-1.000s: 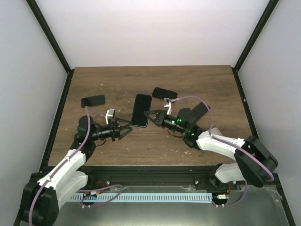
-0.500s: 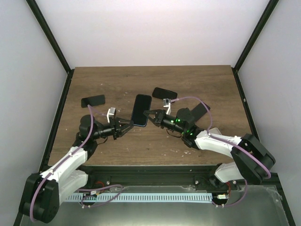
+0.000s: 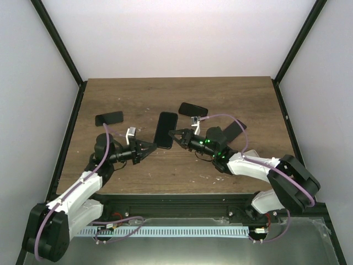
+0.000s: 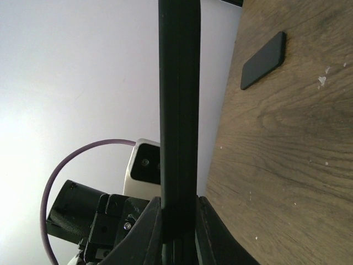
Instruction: Put the phone into the phone case
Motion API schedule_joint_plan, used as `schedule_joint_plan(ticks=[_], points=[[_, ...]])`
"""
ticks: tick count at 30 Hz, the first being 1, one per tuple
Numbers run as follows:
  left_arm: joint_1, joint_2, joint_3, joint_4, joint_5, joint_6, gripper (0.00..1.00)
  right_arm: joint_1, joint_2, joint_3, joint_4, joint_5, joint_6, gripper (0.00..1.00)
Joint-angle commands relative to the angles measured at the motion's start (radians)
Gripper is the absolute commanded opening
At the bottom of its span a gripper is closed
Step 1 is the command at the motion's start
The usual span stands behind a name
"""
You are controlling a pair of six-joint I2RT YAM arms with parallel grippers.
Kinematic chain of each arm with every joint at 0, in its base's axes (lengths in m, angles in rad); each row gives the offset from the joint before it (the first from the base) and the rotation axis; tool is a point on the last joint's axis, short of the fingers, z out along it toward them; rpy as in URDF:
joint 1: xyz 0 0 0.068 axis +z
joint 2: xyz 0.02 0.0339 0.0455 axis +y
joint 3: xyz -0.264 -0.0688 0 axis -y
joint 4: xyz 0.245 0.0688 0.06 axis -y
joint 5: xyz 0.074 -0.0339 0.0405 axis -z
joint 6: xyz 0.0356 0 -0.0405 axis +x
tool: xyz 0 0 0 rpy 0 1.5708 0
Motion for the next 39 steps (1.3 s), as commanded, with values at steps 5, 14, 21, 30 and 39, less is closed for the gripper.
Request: schedule_joint_plan(ticks=[5, 14, 21, 30, 39], points=[[-0.002, -0.039, 0.061, -0.232, -0.060, 0.155, 0.35, 0.005, -0.055, 0.025, -0.008, -0.007, -0.085, 0.01], [0.002, -0.062, 0.194, -0.545, -0.153, 0.436, 0.64, -0.005, -0.077, 0.067, -0.241, -0.111, -0.257, 0.01], [0.002, -0.055, 0.292, -0.792, -0.289, 0.640, 1.00, -0.007, -0.043, 0.035, -0.389, -0.064, -0.338, 0.01], [0.002, -0.047, 0.363, -0.918, -0.391, 0.744, 1.00, -0.025, 0.138, 0.073, -0.362, -0.091, -0.320, 0.02], [0.002, -0.054, 0.349, -0.934, -0.414, 0.780, 0.98, -0.043, 0.256, 0.074, -0.287, -0.097, -0.275, 0.04]])
